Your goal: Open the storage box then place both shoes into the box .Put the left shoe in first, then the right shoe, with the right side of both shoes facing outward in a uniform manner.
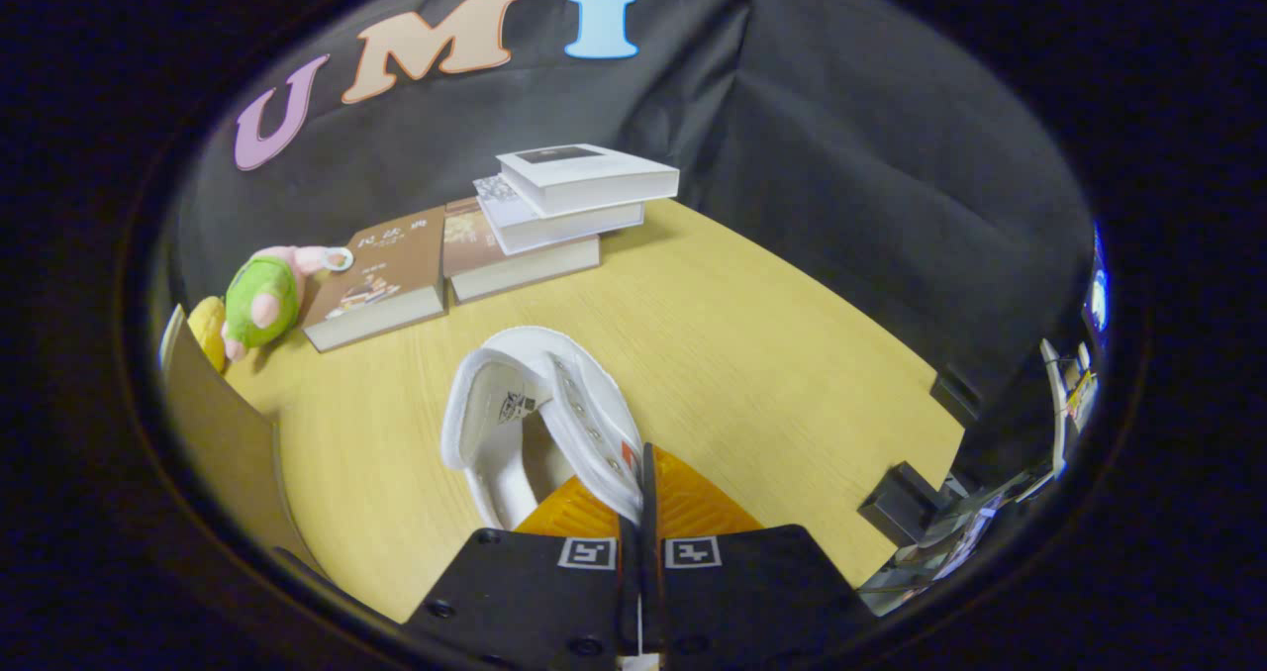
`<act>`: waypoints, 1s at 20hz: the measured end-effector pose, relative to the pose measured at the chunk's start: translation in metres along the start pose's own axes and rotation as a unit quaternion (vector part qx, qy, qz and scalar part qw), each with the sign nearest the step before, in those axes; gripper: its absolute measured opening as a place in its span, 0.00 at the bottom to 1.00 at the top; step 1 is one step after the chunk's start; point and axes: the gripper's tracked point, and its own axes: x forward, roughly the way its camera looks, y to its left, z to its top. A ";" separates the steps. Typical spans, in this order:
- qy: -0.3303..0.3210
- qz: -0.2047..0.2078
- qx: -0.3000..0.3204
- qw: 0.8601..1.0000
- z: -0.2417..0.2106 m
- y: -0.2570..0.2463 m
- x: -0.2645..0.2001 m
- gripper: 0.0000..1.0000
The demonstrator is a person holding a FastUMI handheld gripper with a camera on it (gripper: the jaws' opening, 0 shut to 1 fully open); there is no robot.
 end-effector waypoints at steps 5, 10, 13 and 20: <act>-0.040 -0.011 -0.015 0.999 0.041 -0.009 -0.060 0.04; -0.097 -0.035 -0.059 0.993 0.096 -0.012 -0.137 0.04; -0.143 0.004 -0.051 0.988 0.124 0.024 -0.177 0.04; -0.204 0.167 -0.062 0.963 0.126 0.158 -0.246 0.04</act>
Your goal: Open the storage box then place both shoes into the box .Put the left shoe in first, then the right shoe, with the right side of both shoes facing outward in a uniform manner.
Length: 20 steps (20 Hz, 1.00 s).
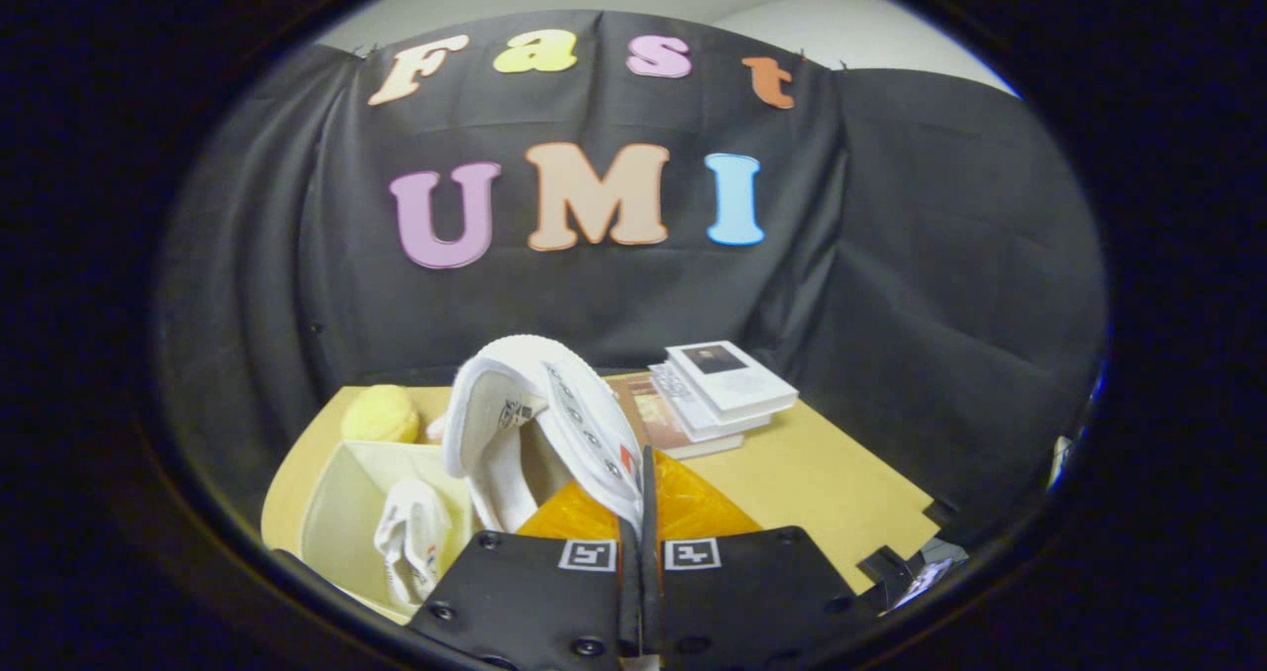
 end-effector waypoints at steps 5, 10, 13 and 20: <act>-0.011 0.111 0.011 0.994 -0.002 0.109 0.009 0.04; 0.045 0.121 -0.001 0.992 -0.050 0.143 0.029 0.04; 0.076 0.118 0.041 0.989 -0.075 0.146 0.043 0.04; 0.136 0.093 0.095 0.982 -0.100 0.141 0.045 0.04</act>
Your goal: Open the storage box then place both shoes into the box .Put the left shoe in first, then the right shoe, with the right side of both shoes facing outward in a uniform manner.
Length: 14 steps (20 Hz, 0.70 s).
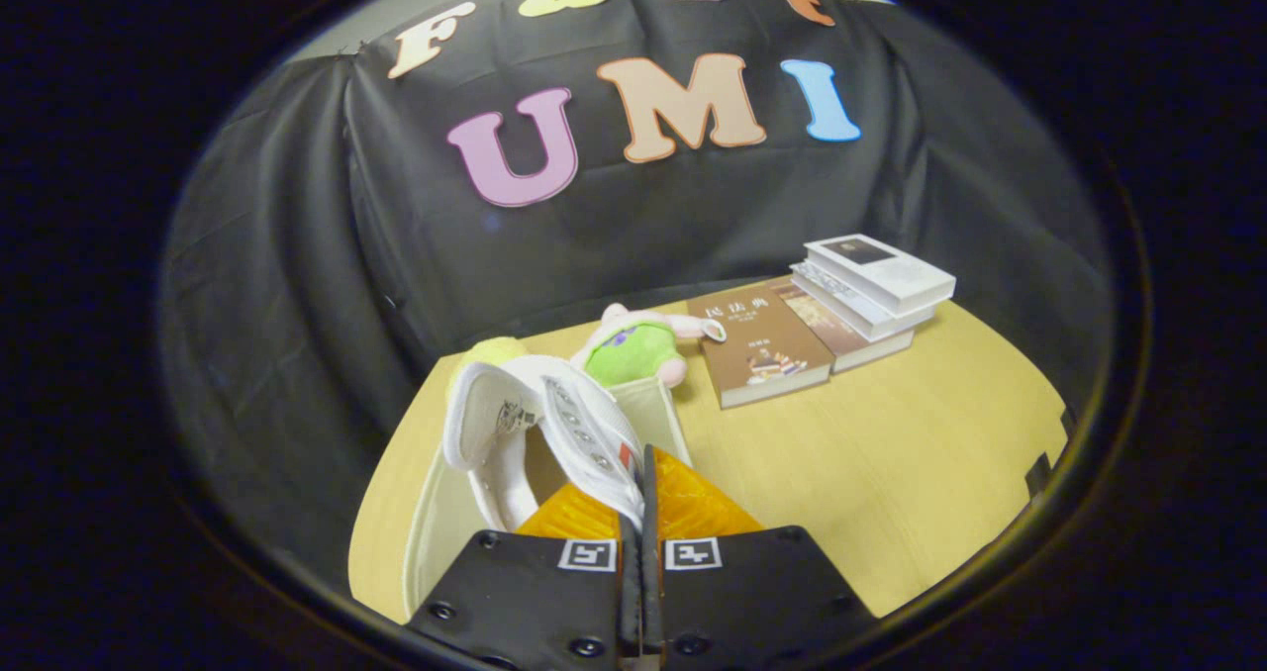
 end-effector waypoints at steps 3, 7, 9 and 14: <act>0.025 0.000 0.013 1.000 -0.018 -0.006 0.009 0.04; 0.034 0.017 0.036 0.999 -0.027 -0.007 0.015 0.08; 0.035 0.021 0.032 0.999 -0.027 -0.007 0.012 0.09; 0.059 0.037 0.008 0.998 -0.039 0.001 0.003 0.23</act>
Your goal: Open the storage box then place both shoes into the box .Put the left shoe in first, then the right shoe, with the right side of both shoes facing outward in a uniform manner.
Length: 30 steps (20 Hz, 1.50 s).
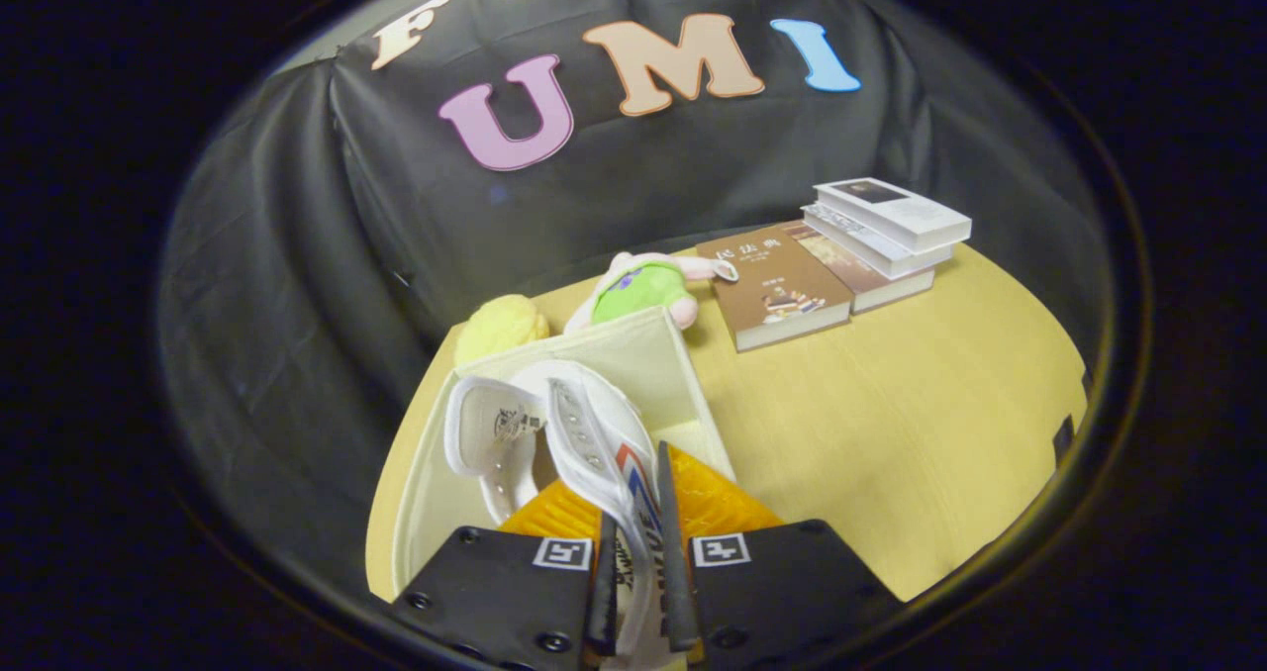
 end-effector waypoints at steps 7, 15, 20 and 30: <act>-0.028 0.083 -0.032 0.996 0.019 0.024 -0.036 0.83; -0.200 0.046 -0.106 0.973 0.077 -0.050 -0.114 1.00; -0.285 0.021 -0.146 0.947 0.089 -0.099 -0.140 1.00; -0.368 0.099 -0.181 0.907 0.064 -0.137 -0.154 1.00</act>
